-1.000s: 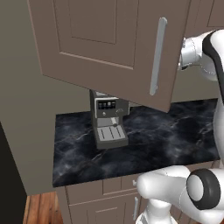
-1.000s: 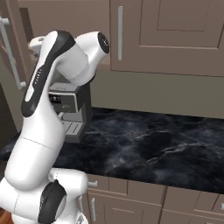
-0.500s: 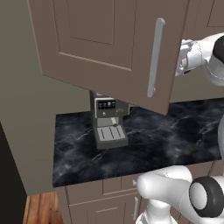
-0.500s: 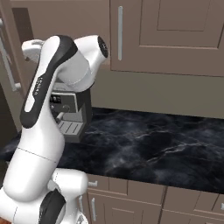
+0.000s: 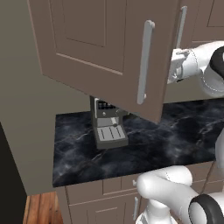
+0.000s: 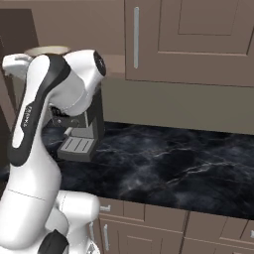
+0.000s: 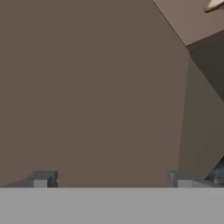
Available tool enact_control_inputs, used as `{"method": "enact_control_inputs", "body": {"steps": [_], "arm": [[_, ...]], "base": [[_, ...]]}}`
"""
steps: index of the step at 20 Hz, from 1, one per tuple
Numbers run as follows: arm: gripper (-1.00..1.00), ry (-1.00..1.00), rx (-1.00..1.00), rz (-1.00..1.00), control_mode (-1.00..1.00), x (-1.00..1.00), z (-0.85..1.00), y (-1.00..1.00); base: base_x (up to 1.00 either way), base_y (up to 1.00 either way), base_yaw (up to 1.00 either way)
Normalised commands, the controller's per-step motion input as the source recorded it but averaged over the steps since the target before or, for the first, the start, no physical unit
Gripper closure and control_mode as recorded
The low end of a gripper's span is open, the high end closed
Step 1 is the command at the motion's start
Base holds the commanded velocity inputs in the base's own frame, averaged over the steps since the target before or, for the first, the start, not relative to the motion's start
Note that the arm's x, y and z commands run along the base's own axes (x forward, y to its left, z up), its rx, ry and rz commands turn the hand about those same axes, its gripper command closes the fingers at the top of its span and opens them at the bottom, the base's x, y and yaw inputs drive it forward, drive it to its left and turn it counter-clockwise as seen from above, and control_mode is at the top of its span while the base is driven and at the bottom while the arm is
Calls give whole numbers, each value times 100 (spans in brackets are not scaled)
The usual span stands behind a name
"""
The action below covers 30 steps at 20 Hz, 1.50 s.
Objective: Move the bowls from the cabinet to the plates on the dining table.
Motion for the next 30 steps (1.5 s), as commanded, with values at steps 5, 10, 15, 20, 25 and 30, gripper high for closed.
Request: {"method": "enact_control_inputs", "body": {"steps": [5, 10, 15, 20, 25, 30], "arm": [[-100, -12, 2, 0, -100, -18, -14, 62], [-100, -12, 3, -1, -100, 1, -6, 59], [-100, -11, 2, 0, -100, 7, 14, 54], [-100, -8, 0, 0, -100, 8, 19, 56], [-100, -1, -2, -2, -100, 14, 6, 56], [-100, 0, -3, -2, -100, 11, 0, 59]], "base": [[0, 0, 0], [0, 0, 0], [0, 0, 0], [0, 0, 0], [0, 0, 0], [0, 0, 0]]}}
